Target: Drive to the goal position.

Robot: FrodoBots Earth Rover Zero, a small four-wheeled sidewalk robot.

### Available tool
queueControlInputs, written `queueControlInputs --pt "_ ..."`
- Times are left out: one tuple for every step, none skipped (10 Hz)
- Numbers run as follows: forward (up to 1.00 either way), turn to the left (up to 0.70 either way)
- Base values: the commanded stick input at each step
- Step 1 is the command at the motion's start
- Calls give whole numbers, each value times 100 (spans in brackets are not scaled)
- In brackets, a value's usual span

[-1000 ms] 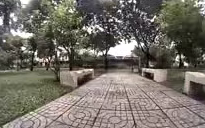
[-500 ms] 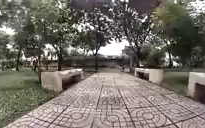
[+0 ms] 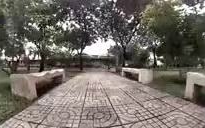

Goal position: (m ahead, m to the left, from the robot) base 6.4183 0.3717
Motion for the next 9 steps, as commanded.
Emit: queueControlInputs --pt "100 0" --pt "100 0" --pt "100 0" --pt "100 0" --pt "100 0" --pt "100 0" --pt "100 0" --pt "100 0" --pt "100 0"
